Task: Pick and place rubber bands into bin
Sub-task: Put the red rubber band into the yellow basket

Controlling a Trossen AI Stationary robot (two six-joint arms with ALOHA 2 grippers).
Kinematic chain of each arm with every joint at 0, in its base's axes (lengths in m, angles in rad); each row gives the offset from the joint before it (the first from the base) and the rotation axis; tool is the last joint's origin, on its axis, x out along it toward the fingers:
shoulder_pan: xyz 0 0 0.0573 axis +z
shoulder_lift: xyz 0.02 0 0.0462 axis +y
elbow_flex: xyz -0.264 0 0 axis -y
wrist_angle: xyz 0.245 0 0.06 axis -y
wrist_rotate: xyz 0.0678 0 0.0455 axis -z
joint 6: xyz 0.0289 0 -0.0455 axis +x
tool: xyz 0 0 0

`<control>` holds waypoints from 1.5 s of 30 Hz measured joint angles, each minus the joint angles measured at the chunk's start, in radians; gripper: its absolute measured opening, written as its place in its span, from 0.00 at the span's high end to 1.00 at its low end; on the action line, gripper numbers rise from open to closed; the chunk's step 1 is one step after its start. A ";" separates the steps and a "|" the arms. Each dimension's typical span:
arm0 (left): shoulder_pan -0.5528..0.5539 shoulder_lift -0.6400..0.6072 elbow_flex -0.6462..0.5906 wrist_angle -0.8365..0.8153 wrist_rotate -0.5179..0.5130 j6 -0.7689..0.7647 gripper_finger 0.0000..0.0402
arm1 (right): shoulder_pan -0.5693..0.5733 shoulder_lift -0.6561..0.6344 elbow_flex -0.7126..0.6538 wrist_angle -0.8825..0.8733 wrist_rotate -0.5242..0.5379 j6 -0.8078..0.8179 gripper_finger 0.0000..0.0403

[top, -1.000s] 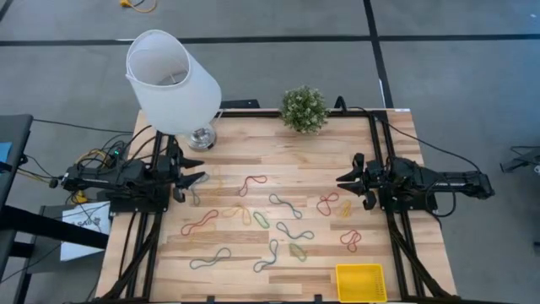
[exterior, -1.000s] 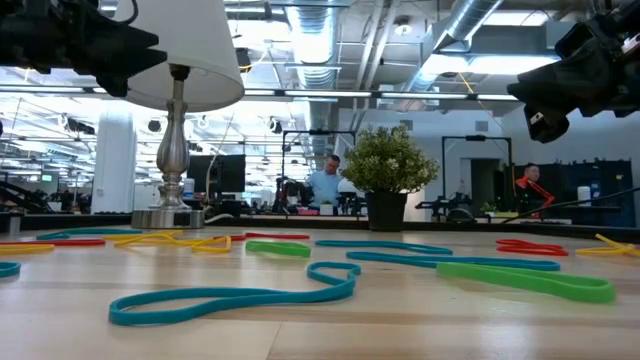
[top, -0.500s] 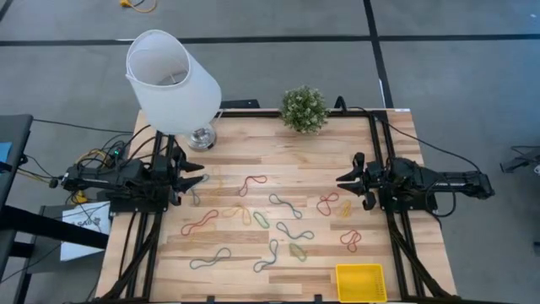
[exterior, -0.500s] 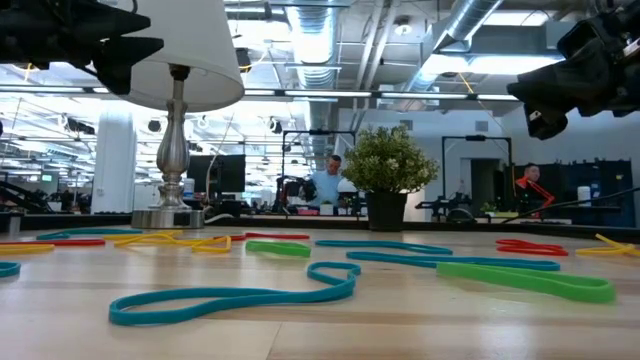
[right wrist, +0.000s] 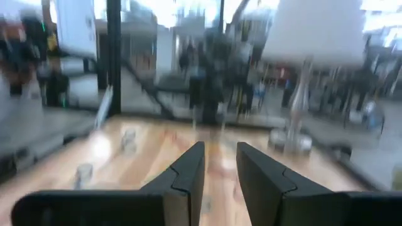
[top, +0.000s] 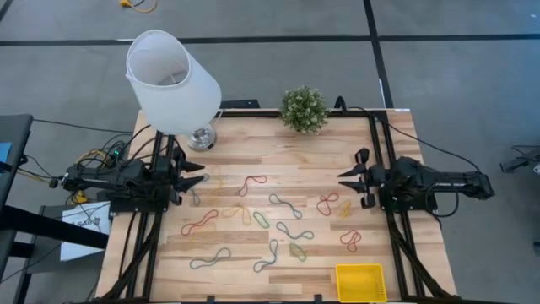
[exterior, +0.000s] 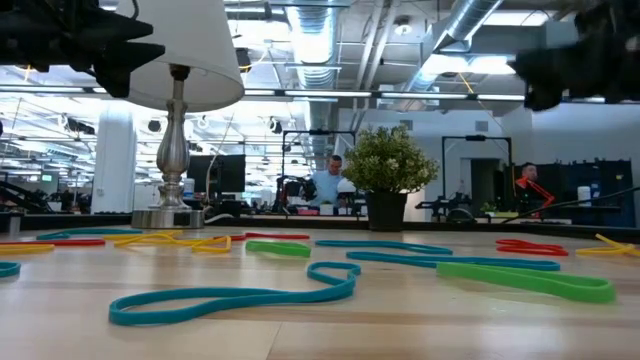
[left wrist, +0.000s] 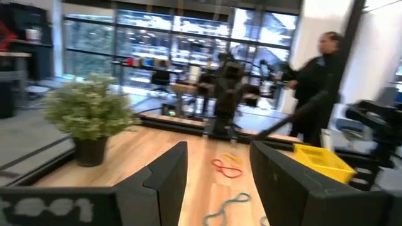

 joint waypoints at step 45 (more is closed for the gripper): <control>0.000 0.000 0.000 -0.021 -0.131 -0.055 0.60 | 0.304 0.817 0.667 -0.908 0.022 1.341 0.78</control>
